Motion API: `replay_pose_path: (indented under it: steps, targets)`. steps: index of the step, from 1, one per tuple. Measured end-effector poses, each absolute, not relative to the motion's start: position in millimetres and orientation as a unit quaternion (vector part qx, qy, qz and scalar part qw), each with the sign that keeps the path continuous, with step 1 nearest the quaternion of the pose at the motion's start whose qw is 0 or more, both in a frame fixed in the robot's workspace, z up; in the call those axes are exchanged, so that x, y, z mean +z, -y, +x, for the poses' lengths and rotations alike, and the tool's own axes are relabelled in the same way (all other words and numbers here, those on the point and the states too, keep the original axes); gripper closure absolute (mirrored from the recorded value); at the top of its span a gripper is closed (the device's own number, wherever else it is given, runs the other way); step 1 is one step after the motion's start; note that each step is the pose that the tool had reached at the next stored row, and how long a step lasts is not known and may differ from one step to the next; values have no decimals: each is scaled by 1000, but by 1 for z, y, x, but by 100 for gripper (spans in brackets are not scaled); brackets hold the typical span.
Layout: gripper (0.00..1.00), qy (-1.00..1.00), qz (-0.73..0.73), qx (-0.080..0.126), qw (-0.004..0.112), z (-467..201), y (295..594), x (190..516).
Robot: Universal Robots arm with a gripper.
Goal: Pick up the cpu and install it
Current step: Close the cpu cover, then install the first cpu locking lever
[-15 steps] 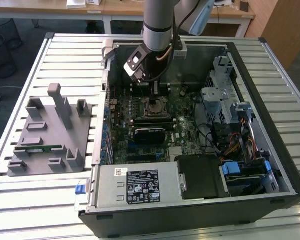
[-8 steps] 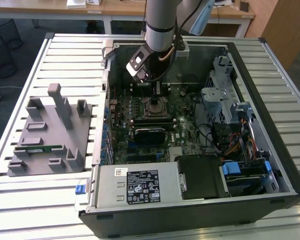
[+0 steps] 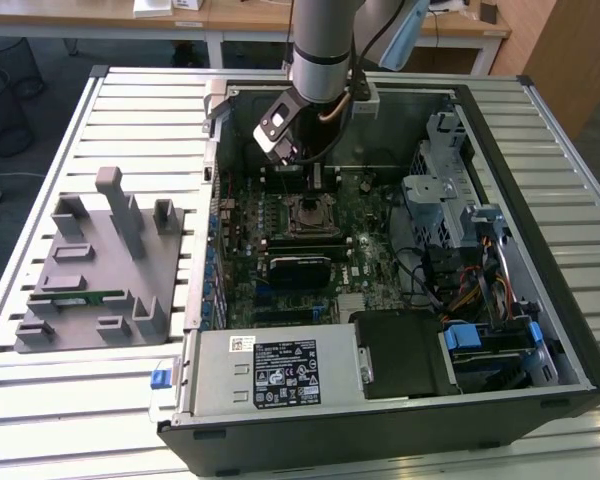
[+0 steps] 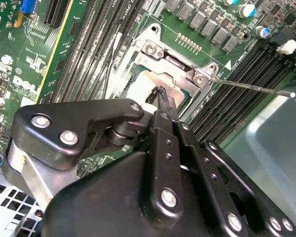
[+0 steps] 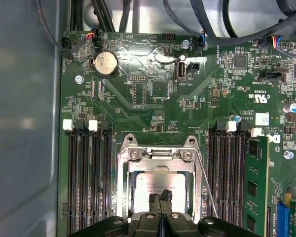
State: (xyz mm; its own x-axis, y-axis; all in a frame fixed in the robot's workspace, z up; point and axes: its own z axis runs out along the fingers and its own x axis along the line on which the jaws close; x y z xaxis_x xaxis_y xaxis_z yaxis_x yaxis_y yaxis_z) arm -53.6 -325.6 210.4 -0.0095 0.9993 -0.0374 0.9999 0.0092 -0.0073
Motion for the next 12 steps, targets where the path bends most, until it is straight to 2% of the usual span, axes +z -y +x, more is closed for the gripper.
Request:
replay_pose_path:
  steps: [12]
  targets:
    - [89, -710, 704, -16, 11, -53, 326, 218]
